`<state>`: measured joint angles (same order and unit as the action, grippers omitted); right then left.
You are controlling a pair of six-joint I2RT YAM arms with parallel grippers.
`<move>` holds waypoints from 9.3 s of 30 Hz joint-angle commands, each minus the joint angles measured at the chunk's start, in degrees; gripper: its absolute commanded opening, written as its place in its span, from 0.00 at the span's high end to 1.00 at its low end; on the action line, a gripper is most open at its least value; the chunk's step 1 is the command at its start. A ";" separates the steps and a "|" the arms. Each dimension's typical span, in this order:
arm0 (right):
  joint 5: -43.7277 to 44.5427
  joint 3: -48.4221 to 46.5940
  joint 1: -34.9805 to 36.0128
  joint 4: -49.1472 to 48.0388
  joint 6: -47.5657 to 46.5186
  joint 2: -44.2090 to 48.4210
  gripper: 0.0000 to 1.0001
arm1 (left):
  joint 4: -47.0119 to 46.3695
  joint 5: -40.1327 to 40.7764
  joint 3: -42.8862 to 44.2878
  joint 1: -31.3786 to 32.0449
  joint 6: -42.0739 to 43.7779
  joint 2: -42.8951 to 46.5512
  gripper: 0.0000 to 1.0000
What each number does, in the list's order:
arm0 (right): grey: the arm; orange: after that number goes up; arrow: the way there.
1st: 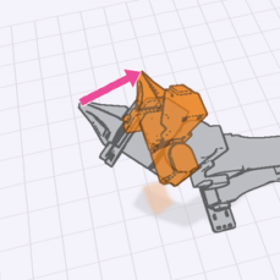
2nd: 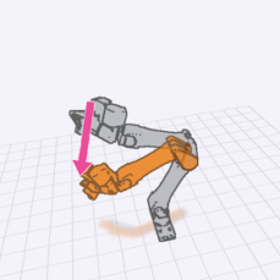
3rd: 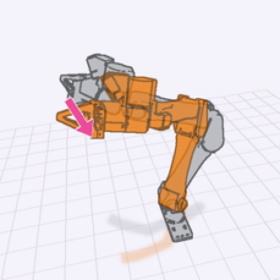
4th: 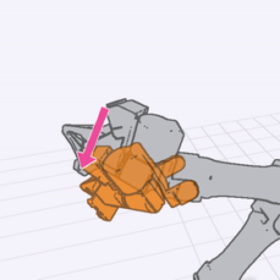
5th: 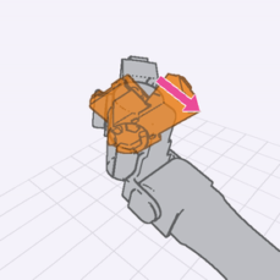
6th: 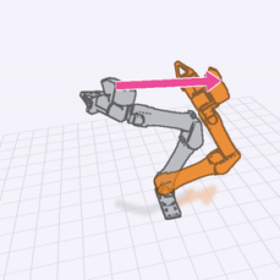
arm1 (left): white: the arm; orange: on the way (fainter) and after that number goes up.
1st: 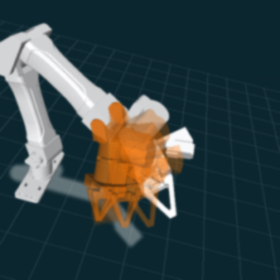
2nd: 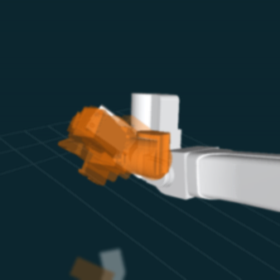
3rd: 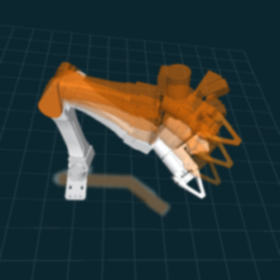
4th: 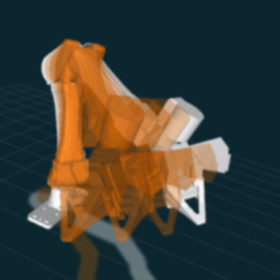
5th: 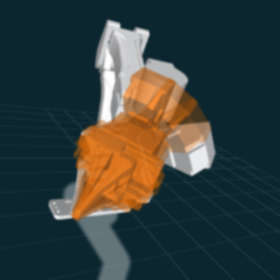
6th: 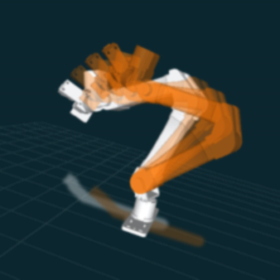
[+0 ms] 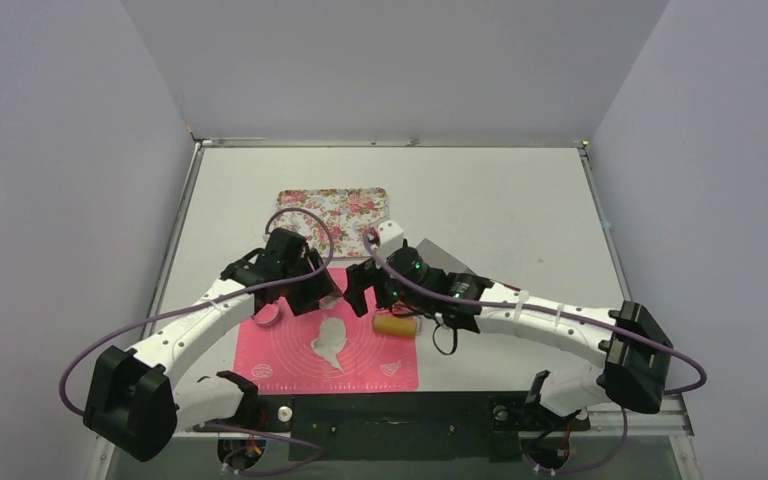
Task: Roll out the dumpling wrappers from the dough
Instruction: Place the dumpling wrapper on the work surface, then remove the dumpling wrapper from the work surface.
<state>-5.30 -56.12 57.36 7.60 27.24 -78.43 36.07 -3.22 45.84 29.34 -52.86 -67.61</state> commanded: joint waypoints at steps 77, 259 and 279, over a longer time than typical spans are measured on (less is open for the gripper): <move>-1.26 1.90 4.55 -11.48 -0.74 -10.23 0.18 | 7.28 -7.76 -13.87 -17.44 -0.24 11.73 0.44; -31.04 -8.06 5.17 -14.15 16.73 -28.46 0.50 | 14.97 6.87 -24.32 26.24 -35.74 27.81 0.83; -23.69 -10.39 5.40 -9.81 16.33 -38.06 0.53 | 16.42 6.86 -19.07 26.25 -35.82 31.07 0.83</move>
<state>-36.97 -66.89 64.47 -4.73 45.30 -113.97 53.95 3.99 20.34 55.48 -88.42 -38.54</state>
